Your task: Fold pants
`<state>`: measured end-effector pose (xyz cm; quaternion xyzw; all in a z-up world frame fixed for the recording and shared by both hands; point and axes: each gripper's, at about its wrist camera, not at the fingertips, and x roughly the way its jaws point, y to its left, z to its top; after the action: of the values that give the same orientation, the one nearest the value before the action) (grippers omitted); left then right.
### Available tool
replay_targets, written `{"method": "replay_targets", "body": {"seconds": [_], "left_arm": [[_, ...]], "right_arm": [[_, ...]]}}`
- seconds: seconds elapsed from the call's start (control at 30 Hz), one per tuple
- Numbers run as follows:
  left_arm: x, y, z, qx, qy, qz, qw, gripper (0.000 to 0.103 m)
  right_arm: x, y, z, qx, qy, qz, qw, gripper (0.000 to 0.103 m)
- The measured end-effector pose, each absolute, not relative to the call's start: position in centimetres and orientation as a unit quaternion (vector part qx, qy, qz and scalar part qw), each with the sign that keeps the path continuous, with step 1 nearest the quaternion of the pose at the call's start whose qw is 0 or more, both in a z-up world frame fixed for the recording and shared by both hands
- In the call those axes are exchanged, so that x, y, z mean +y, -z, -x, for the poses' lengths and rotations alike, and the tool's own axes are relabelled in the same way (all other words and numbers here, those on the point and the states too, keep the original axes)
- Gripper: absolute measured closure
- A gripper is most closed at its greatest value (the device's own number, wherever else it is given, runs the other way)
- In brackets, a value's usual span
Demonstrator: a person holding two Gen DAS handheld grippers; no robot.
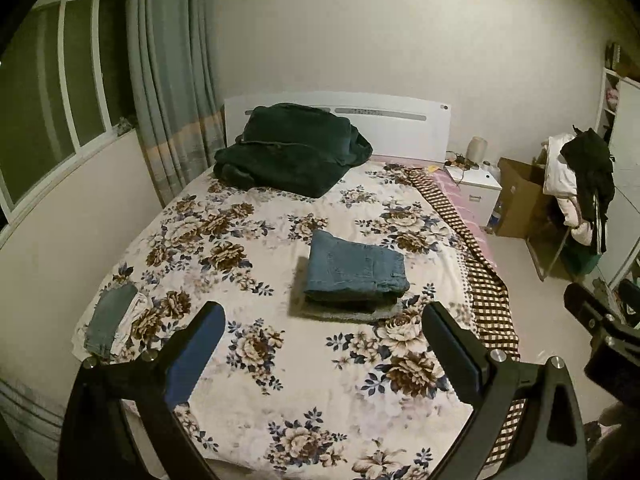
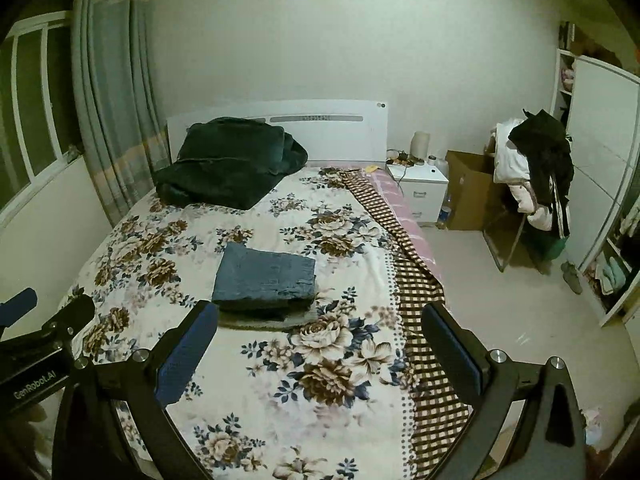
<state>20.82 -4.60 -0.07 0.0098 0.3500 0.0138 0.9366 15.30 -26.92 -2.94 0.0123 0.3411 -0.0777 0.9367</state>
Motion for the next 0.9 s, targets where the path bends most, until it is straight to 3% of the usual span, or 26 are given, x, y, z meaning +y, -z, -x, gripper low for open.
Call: {"method": "replay_targets", "body": {"seconds": [0.9], "left_arm": [[-3.2,-1.8,-17.7,0.333,-0.008,-0.006,0.943,0.002]], "right_arm": [[-24.8,2.8,-12.1,0.350,0.070,-0.019,0.934,0.000]]}}
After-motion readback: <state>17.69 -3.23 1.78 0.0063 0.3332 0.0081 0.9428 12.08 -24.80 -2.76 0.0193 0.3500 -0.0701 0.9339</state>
